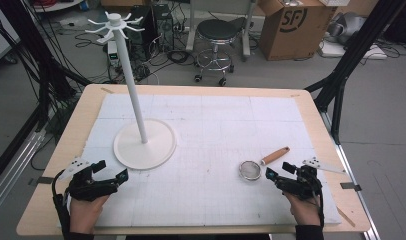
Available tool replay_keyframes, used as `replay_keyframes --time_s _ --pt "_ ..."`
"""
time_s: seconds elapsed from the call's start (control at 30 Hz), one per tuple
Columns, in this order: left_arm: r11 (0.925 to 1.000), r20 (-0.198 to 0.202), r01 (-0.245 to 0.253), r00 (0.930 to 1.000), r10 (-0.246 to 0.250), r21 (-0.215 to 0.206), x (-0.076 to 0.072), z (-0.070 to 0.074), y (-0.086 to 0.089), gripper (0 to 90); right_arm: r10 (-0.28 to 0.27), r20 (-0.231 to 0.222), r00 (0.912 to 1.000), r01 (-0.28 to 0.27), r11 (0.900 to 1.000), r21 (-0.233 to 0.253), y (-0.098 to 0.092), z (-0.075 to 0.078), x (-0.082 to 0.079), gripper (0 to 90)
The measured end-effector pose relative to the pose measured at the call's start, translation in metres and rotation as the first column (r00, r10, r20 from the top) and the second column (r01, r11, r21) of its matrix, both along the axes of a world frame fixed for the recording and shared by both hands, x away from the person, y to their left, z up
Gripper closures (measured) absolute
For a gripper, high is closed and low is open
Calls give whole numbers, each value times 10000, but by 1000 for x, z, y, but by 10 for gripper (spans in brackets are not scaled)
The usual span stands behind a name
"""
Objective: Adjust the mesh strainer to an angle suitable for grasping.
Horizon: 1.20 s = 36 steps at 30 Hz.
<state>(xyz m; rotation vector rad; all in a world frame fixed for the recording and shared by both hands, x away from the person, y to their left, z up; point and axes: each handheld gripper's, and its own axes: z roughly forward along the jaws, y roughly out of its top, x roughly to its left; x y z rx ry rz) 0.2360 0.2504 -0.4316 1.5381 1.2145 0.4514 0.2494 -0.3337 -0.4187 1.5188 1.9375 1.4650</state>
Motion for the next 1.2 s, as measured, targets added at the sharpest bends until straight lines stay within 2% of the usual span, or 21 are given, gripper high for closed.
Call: replay_keyframes --time_s 0.4,0.47,0.57,0.6,0.7,0.77,0.87,0.97,1.07,1.17,1.2 --pt "10000 -20 -53 10000 53 -59 0 0 0 16 -278 -56 9996 278 9996 34 -2 -1 0 170" --pt "10000 -16 -52 10000 52 -10 0 -1 1 16 -423 -122 9990 423 9991 -37 -3 -1 0 241" --pt "9999 -9 -115 9999 115 57 0 -1 1 16 -560 -158 9983 559 9984 -51 -4 -1 0 271" --pt "9998 12 -136 9999 136 166 0 -1 0 16 -627 -224 9978 626 9980 -32 -5 -1 0 334" --pt "9997 -5 -120 9999 120 234 0 -1 -1 16 -666 -317 9973 665 9978 -22 -5 -2 0 365" --pt "9995 3 -127 9999 127 279 0 -1 -1 16 -699 -268 9972 697 9975 -89 -6 -3 1 427" --pt "9988 34 -175 9998 173 467 0 -2 -1 16 -698 -507 9963 700 9975 27 -6 -3 2 508" --pt "9985 26 -153 9999 152 517 0 -2 -1 16 -811 -517 9954 815 9967 53 -7 -3 2 564" --pt "9987 20 -152 9999 151 485 0 -2 -2 16 -897 -641 9939 896 9960 -40 -9 -5 4 632" --pt "9984 16 -194 9998 193 524 0 -2 -1 16 -1008 -1024 9896 1020 9948 63 -11 -7 5 695" --pt "9986 6 -211 9998 211 488 0 -2 -1 16 -987 -1023 9898 1001 9949 85 -12 -8 6 726"
